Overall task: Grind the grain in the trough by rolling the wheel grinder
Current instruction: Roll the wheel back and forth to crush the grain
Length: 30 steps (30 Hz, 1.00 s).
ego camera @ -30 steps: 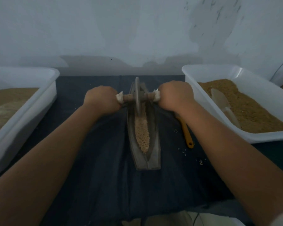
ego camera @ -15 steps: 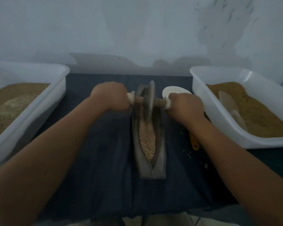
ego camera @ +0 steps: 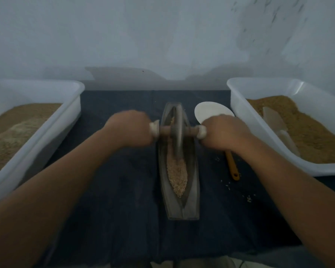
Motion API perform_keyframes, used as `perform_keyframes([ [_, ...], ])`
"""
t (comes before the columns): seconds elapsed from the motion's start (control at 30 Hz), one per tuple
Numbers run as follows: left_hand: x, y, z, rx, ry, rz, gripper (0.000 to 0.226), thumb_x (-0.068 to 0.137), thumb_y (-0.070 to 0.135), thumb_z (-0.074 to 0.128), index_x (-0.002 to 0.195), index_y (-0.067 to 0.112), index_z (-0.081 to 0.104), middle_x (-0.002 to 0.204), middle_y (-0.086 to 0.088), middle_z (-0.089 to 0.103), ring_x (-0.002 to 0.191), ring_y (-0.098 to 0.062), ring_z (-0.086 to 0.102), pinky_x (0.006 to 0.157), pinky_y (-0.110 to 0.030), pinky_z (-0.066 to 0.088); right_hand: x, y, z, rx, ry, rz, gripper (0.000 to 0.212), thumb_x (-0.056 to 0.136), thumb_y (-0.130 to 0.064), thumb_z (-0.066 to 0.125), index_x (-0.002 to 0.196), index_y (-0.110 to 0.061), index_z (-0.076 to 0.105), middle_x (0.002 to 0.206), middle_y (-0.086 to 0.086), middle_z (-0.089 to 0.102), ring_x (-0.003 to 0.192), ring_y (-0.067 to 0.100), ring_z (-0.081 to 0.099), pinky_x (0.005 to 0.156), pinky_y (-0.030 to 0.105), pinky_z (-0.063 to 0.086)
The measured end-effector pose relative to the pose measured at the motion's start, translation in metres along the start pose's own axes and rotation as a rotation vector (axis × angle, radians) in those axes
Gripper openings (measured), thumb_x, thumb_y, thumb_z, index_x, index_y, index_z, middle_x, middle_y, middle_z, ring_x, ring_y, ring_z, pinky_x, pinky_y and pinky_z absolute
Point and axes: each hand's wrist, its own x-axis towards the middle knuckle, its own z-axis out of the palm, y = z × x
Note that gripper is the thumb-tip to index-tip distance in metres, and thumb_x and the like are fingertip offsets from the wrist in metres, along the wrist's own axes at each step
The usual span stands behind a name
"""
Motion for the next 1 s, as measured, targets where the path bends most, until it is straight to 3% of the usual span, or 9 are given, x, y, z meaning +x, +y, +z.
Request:
perform_keyframes([
  [0.13,0.039,-0.003,-0.005,0.004,0.114,-0.121,0.046,0.078,0.069,0.061,0.074,0.023,0.064,0.077,0.003,0.063,0.067,-0.024,0.059,0.066,-0.034,0.049,0.040,-0.005,-0.004,-0.085,0.177,0.079,0.037,0.082,-0.062,0.051,0.071,-0.030,0.063,0.069,-0.006,0.062,0.062,0.019,0.059,0.064,0.037,0.056],
  [0.23,0.017,-0.001,0.005,-0.056,0.046,-0.099,0.030,0.081,0.052,0.062,0.072,0.023,0.061,0.078,0.004,0.065,0.072,-0.025,0.063,0.066,-0.034,0.050,0.026,-0.005,-0.002,-0.094,0.244,0.031,0.030,0.081,-0.053,0.053,0.065,-0.029,0.059,0.063,-0.008,0.058,0.059,0.018,0.059,0.060,0.037,0.055],
  [0.33,-0.038,-0.001,0.014,-0.044,0.032,0.009,0.023,0.072,0.048,0.056,0.065,0.026,0.055,0.065,0.009,0.057,0.060,-0.015,0.059,0.054,-0.029,0.044,-0.017,-0.001,0.008,-0.050,0.095,-0.023,0.025,0.084,-0.052,0.059,0.069,-0.031,0.061,0.064,-0.010,0.059,0.061,0.010,0.060,0.061,0.037,0.058],
  [0.4,-0.068,0.000,0.016,0.001,0.084,0.078,0.024,0.067,0.052,0.053,0.062,0.028,0.051,0.056,0.011,0.052,0.051,-0.008,0.050,0.047,-0.024,0.034,-0.054,0.002,0.009,0.004,-0.016,-0.088,0.028,0.077,-0.062,0.049,0.073,-0.038,0.063,0.060,-0.011,0.062,0.049,0.005,0.057,0.046,0.028,0.048],
  [0.47,-0.074,0.001,0.016,0.038,0.110,0.099,0.025,0.066,0.053,0.053,0.061,0.029,0.050,0.053,0.011,0.049,0.047,-0.006,0.046,0.045,-0.022,0.028,-0.068,0.002,0.006,0.053,-0.090,-0.118,0.023,0.069,-0.065,0.044,0.080,-0.053,0.061,0.068,-0.031,0.063,0.045,0.006,0.057,0.040,0.024,0.035],
  [0.53,-0.057,0.003,0.011,0.046,0.085,0.061,0.028,0.069,0.053,0.052,0.062,0.027,0.052,0.057,0.010,0.052,0.051,-0.009,0.049,0.048,-0.023,0.031,-0.050,0.001,0.004,0.047,-0.098,-0.077,0.027,0.072,-0.060,0.050,0.068,-0.037,0.063,0.059,-0.012,0.063,0.049,0.005,0.058,0.045,0.027,0.041],
  [0.73,0.028,0.002,-0.005,-0.007,0.094,-0.120,0.039,0.082,0.060,0.058,0.069,0.023,0.060,0.076,0.004,0.062,0.067,-0.023,0.058,0.066,-0.034,0.047,0.013,-0.011,0.000,-0.078,0.292,0.105,0.038,0.093,-0.049,0.045,0.068,-0.025,0.060,0.068,-0.004,0.059,0.064,0.021,0.060,0.067,0.038,0.057],
  [0.87,-0.007,0.010,-0.002,0.017,0.098,-0.071,0.028,0.081,0.049,0.057,0.067,0.025,0.054,0.071,0.007,0.059,0.064,-0.022,0.058,0.062,-0.032,0.047,-0.005,-0.013,-0.007,-0.034,0.149,0.061,0.030,0.092,-0.045,0.055,0.070,-0.025,0.059,0.071,-0.005,0.061,0.070,0.021,0.063,0.066,0.038,0.058],
  [1.0,-0.077,0.011,0.003,0.108,0.144,0.097,0.025,0.072,0.051,0.055,0.061,0.029,0.049,0.054,0.011,0.049,0.048,-0.006,0.043,0.047,-0.023,0.026,-0.083,-0.009,0.000,-0.009,0.002,-0.075,0.031,0.080,-0.059,0.045,0.064,-0.034,0.052,0.060,-0.011,0.054,0.053,0.005,0.053,0.046,0.027,0.037],
])
